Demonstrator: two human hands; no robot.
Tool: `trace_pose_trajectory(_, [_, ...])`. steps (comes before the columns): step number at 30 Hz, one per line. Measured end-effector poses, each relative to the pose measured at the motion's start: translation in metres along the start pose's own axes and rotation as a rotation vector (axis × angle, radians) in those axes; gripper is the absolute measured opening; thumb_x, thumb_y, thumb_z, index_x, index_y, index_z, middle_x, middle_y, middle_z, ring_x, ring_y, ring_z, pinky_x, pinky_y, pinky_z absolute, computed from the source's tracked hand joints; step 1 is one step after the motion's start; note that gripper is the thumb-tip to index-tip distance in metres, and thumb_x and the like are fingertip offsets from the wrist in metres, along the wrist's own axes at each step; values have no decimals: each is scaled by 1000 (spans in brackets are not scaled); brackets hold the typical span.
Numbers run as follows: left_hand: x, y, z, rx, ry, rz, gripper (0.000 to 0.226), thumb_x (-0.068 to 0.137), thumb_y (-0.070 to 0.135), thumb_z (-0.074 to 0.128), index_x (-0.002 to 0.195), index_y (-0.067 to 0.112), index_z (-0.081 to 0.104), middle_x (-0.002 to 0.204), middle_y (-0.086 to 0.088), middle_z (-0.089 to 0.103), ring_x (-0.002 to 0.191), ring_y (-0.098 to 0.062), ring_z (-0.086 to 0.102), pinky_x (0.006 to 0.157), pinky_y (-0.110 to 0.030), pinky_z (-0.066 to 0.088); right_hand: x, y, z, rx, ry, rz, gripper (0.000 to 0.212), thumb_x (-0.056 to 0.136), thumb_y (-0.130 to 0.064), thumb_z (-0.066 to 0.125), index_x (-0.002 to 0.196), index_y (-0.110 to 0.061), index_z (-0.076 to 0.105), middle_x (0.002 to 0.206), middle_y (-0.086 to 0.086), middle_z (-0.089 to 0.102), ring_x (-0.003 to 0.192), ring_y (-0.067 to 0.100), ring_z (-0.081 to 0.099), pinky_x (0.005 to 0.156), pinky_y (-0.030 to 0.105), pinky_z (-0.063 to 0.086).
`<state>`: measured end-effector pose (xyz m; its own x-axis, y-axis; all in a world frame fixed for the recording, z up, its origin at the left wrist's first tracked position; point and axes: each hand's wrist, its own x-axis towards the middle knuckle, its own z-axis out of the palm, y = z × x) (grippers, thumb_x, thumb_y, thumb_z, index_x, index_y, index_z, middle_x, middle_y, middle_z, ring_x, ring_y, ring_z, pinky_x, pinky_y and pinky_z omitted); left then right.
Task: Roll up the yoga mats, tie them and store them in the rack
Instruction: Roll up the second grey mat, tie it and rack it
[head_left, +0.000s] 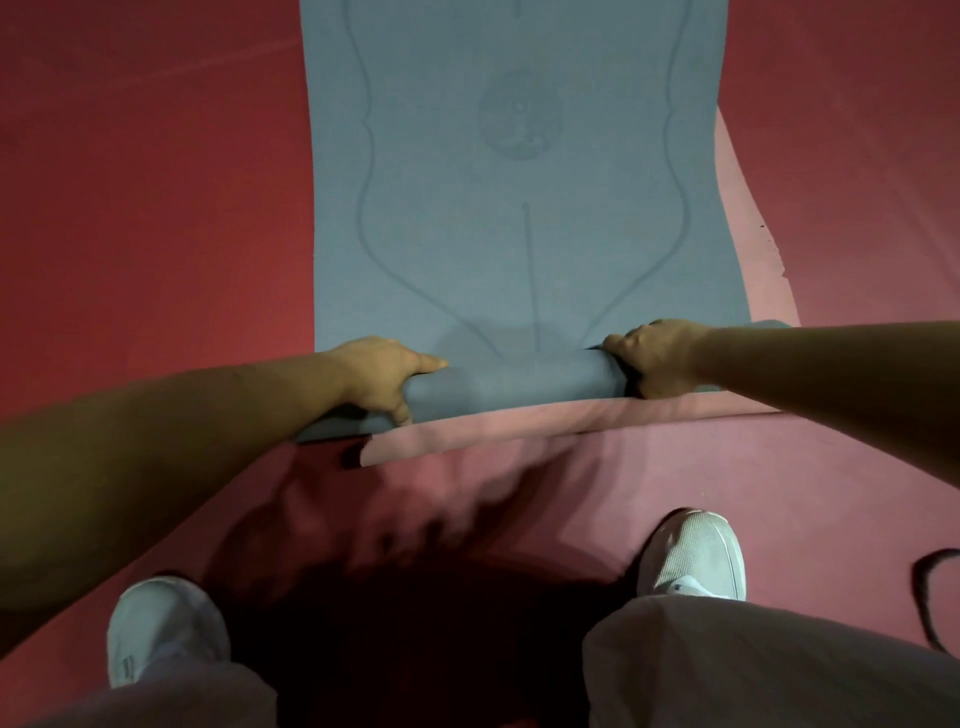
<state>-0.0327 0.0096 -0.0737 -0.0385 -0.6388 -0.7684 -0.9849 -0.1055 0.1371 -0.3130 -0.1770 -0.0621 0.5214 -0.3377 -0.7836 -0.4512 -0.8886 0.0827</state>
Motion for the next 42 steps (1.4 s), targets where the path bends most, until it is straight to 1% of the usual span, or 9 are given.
trace_pose_trajectory(10, [24,-10,-5,160,24,-74,104,70,57,78,153,43,17,138,-8,40,128,-29,39,97,-42,43,19,7,-14,167,-16,107,55,85,-31,72,126,-16,38,127,16,55,113,34,57,85,35,45])
trace_pose_trajectory(14, [11,-14,-12,221,280,-48,65,84,46,68,140,29,40,115,-9,53,110,-30,53,87,-40,46,19,14,-28,-15,144,193,64,85,-54,66,142,-36,42,131,11,42,126,34,43,99,46,39])
trace_pose_trajectory(18, [0,-11,9,208,428,-54,32,96,25,52,126,18,45,108,-12,56,100,-33,56,80,-42,48,16,8,-27,67,256,204,42,94,-37,60,131,-25,44,121,15,46,113,39,51,88,45,44])
trace_pose_trajectory(21, [-1,-4,31,219,451,-89,63,89,37,40,145,10,36,128,-17,53,113,-35,53,96,-44,44,9,-2,-21,15,364,199,31,98,-21,48,129,-17,53,123,18,44,113,39,48,87,45,44])
trace_pose_trajectory(26, [6,1,38,285,318,-135,111,78,66,58,154,4,5,153,-25,22,138,-37,30,114,-43,28,-1,-22,-15,-132,380,153,50,92,-31,48,131,0,46,121,23,54,108,39,55,84,39,45])
trace_pose_trajectory(31, [11,-8,8,248,364,-182,102,69,58,77,150,18,30,128,-11,38,117,-30,41,94,-42,43,13,-27,-4,-184,264,190,107,84,-62,61,153,-3,6,141,34,37,129,46,40,108,47,34])
trace_pose_trajectory(36, [13,-11,-2,59,294,-166,103,78,40,77,155,15,14,136,-16,42,116,-35,53,94,-41,46,30,-14,-7,-146,321,182,108,80,-60,68,151,-7,8,136,25,42,123,40,44,107,44,37])
trace_pose_trajectory(39, [13,-15,1,-30,357,-141,67,84,32,71,133,7,33,128,-21,52,113,-38,55,92,-41,45,38,-10,-10,-144,306,188,102,84,-51,69,152,-8,6,136,23,41,126,40,42,110,45,33])
trace_pose_trajectory(42, [17,-18,2,-33,324,-130,64,84,33,68,131,6,34,145,-20,40,139,-35,36,108,-46,36,44,-8,-14,-127,295,191,99,86,-49,67,152,-10,6,136,22,41,127,41,42,110,46,32])
